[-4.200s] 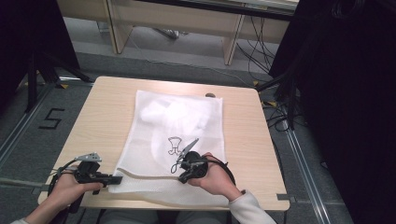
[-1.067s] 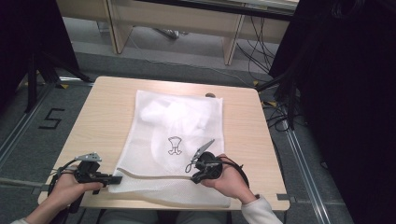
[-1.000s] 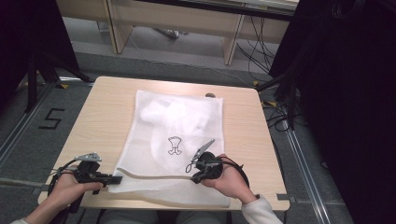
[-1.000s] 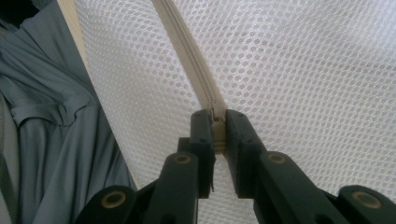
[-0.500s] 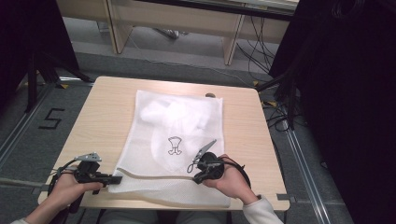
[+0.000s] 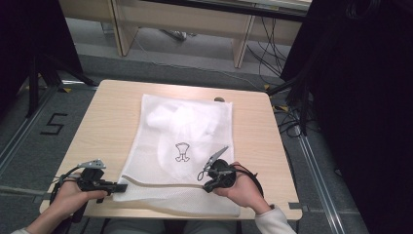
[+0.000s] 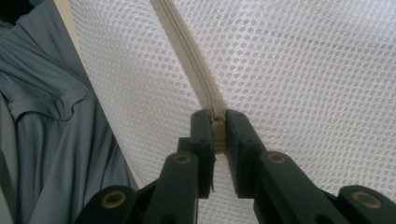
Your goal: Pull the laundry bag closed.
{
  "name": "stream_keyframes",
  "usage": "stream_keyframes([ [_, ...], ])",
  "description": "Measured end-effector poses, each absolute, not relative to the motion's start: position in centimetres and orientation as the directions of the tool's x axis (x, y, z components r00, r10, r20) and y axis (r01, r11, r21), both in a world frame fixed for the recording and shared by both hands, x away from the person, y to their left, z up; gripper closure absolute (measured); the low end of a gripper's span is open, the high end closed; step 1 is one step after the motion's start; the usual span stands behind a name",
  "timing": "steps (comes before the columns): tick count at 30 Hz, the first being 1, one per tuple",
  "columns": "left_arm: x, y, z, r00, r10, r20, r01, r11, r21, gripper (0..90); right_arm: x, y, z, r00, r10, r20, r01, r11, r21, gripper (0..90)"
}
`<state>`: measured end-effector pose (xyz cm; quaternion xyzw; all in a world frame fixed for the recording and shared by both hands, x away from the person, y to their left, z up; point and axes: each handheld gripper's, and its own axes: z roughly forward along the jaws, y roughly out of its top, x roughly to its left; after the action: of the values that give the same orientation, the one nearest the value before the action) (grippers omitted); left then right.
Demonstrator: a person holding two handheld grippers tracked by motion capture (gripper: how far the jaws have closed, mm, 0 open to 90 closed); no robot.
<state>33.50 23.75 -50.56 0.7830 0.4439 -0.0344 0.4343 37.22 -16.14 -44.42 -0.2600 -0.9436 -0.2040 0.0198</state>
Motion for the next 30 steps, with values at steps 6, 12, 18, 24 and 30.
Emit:
stream_keyframes([
  [6,33.5,23.8,-50.6,0.603,0.663,-0.444,0.725,-0.224,0.651,85.6,37.1,-16.4,-44.4,-0.855,0.499,0.144,0.514,0.776,0.366,82.2],
  [12,33.5,23.8,-50.6,0.605,0.664,-0.439,0.723,-0.227,0.653,85.5,37.1,-16.7,-44.4,-0.854,0.498,0.147,0.515,0.773,0.370,82.2],
  [18,33.5,23.8,-50.6,0.603,0.663,-0.444,0.725,-0.223,0.651,85.6,37.0,-16.9,-44.4,-0.853,0.500,0.148,0.517,0.773,0.369,82.2],
  [24,33.5,23.8,-50.6,0.603,0.664,-0.443,0.725,-0.224,0.651,85.6,37.0,-17.0,-44.4,-0.852,0.503,0.146,0.519,0.774,0.362,82.2],
  [30,33.5,23.8,-50.6,0.602,0.664,-0.443,0.726,-0.223,0.651,85.6,37.0,-17.3,-44.4,-0.849,0.508,0.148,0.524,0.770,0.363,82.2],
])
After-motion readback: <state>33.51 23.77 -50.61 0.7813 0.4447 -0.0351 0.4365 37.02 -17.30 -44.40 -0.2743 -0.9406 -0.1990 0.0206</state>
